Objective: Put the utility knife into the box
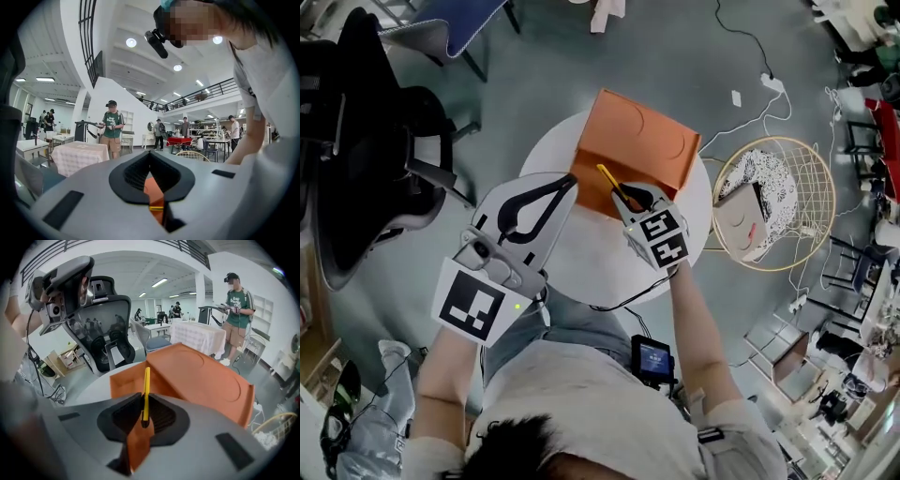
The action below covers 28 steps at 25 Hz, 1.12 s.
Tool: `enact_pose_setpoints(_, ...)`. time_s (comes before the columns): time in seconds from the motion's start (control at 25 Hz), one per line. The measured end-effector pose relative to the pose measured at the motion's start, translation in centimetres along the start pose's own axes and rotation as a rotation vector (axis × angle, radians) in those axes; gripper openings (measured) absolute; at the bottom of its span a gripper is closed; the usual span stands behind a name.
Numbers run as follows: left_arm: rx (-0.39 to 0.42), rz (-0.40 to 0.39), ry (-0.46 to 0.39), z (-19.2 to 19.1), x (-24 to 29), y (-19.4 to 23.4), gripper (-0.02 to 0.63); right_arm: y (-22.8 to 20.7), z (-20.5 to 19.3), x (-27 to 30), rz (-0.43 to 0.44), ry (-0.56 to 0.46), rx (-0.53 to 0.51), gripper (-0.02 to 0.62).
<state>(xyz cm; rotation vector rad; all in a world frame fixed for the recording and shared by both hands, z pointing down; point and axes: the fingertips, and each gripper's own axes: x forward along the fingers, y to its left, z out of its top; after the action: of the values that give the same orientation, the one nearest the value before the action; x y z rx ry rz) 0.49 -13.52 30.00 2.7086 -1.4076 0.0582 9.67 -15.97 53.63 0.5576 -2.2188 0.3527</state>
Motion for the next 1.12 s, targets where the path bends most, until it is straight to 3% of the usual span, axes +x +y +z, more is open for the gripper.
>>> enact_pose_setpoints(0.44,-0.012,0.035,0.030,-0.3,-0.2,0.2,0.009,-0.4,-2.3,2.3,0.050,0.115,-0.003,0.057)
enact_pose_setpoints(0.76,-0.019,0.031,0.038,-1.1,0.2,0.0,0.009,-0.1,-4.1,3.4,0.045,0.243,-0.066,0.057)
enact_pose_setpoints(1.12,-0.019,0.034,0.038,-1.0,-0.1,0.4,0.009,-0.1,-4.1,3.5,0.046,0.260,-0.051,0.064)
